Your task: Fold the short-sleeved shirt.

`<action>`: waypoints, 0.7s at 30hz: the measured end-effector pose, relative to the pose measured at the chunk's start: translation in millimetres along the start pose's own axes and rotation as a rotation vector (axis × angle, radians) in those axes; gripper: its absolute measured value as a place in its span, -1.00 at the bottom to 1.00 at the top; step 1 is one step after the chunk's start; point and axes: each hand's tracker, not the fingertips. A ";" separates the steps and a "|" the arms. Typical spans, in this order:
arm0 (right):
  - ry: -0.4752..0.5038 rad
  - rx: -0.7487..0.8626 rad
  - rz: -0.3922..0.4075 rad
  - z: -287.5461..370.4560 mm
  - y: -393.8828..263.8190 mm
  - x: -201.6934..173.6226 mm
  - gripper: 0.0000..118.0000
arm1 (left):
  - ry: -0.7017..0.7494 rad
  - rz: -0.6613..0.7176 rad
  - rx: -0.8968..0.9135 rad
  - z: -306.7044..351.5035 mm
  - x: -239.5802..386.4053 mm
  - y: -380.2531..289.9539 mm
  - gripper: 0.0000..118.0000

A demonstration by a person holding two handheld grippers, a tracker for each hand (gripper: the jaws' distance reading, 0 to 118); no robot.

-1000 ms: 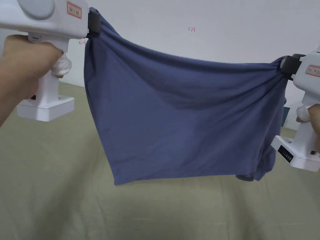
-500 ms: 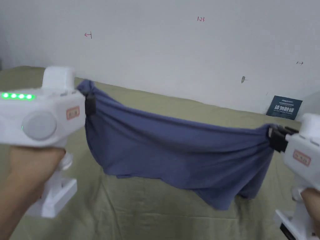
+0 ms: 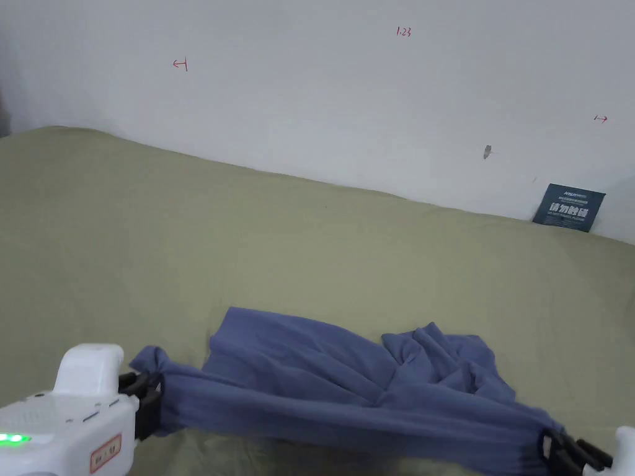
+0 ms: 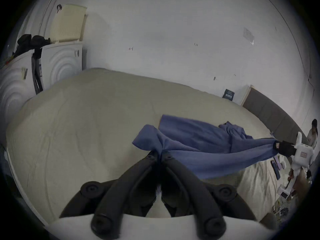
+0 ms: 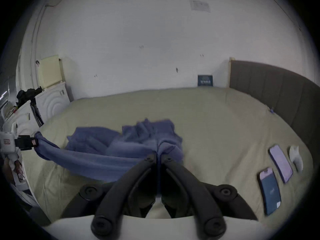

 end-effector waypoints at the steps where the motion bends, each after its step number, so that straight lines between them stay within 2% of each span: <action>1: -0.013 -0.042 -0.020 -1.4 -6.7 2.3 -0.94 | 0.010 -0.002 -0.022 1.5 0.1 -6.2 -0.94; 3: -0.029 -0.085 -0.059 -1.4 -22.5 2.5 -0.94 | 0.016 -0.010 -0.079 2.5 -0.8 -18.1 -0.94; 6: -0.028 -0.124 -0.064 -3.0 -38.4 2.5 -0.94 | 0.076 -0.001 -0.164 -1.7 -0.4 -31.2 -0.94; 9: -0.022 -0.125 -0.069 -1.3 -44.3 2.0 -0.91 | 0.029 0.069 -0.177 -3.0 -2.8 -37.0 -0.91; 10: -0.002 -0.110 -0.081 2.3 -45.0 1.7 -0.72 | 0.013 0.085 -0.166 -0.8 -2.8 -37.7 -0.72; 11: 0.016 -0.089 -0.088 7.2 -44.4 3.4 -0.07 | 0.009 0.109 -0.122 3.5 -2.8 -38.8 0.06; 12: 0.039 -0.066 -0.099 12.2 -43.7 4.4 0.56 | -0.002 0.122 -0.076 10.2 -3.6 -41.0 0.67; 13: 0.051 -0.037 -0.100 19.8 -42.2 2.6 0.82 | -0.041 0.145 -0.052 17.0 -3.6 -42.0 0.91; 15: 0.095 0.119 -0.081 48.4 -38.9 -2.7 0.78 | -0.093 0.170 0.064 39.6 0.2 -41.1 0.90; 17: 0.106 0.202 -0.040 75.1 -33.9 -12.4 0.78 | -0.068 0.133 0.158 64.9 9.6 -39.9 0.89; 21: 0.038 0.380 0.087 128.0 -37.6 -40.4 0.78 | 0.018 0.032 0.376 110.0 30.4 -51.7 0.88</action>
